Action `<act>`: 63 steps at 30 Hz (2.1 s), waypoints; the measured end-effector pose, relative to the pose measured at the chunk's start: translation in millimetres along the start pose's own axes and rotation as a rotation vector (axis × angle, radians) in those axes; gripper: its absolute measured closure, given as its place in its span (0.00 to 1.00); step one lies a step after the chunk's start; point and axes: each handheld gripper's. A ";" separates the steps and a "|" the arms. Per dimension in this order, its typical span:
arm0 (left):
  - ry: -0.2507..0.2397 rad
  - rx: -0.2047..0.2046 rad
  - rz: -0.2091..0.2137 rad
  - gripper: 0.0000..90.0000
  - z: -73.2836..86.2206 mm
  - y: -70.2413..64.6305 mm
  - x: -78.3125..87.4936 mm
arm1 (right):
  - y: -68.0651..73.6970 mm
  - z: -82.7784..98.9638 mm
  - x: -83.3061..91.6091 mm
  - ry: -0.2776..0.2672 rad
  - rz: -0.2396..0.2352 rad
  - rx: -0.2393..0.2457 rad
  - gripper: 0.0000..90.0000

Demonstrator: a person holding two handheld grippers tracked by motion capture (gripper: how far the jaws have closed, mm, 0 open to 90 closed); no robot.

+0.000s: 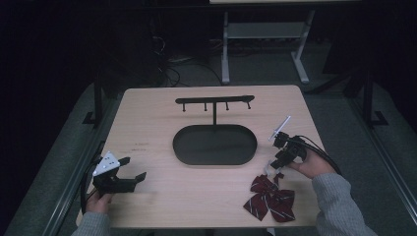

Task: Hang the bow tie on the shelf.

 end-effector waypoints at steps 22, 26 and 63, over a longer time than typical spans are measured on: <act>-0.003 -0.004 0.001 0.14 -0.3 -0.4 0.3 | 1.2 -6.9 -20.4 0.117 0.016 -0.001 0.79; 0.001 -0.002 0.001 0.14 -0.4 -0.3 0.6 | 2.9 -6.7 -22.7 0.114 0.012 -0.001 0.84; -0.007 0.003 -0.006 0.14 0.1 -0.5 0.8 | 22.8 -2.8 27.6 -0.049 0.034 0.089 0.98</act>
Point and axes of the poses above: each handheld gripper's, and its own axes: x roughly backward along the jaws, z roughly out of its underside, y roughly to its left, and after that the axes turned 15 degrees about z, right-handed
